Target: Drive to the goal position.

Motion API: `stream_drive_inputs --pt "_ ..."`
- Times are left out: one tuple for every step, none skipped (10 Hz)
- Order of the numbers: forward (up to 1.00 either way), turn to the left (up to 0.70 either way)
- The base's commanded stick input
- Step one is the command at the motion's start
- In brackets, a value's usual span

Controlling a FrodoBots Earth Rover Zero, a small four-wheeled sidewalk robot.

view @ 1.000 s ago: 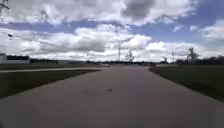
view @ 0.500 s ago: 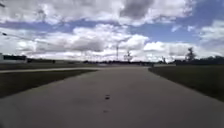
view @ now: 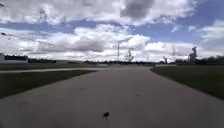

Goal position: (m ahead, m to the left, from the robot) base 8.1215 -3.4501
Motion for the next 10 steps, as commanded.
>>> stream_drive_inputs --pt "1.00 -0.06" --pt "1.00 -0.06" --pt "1.00 -0.06" --pt "1.00 -0.06" --pt "1.00 -0.06" --pt "1.00 -0.06" --pt "1.00 -0.06" --pt "1.00 -0.06" --pt "1.00 -0.06" --pt "1.00 -0.08"
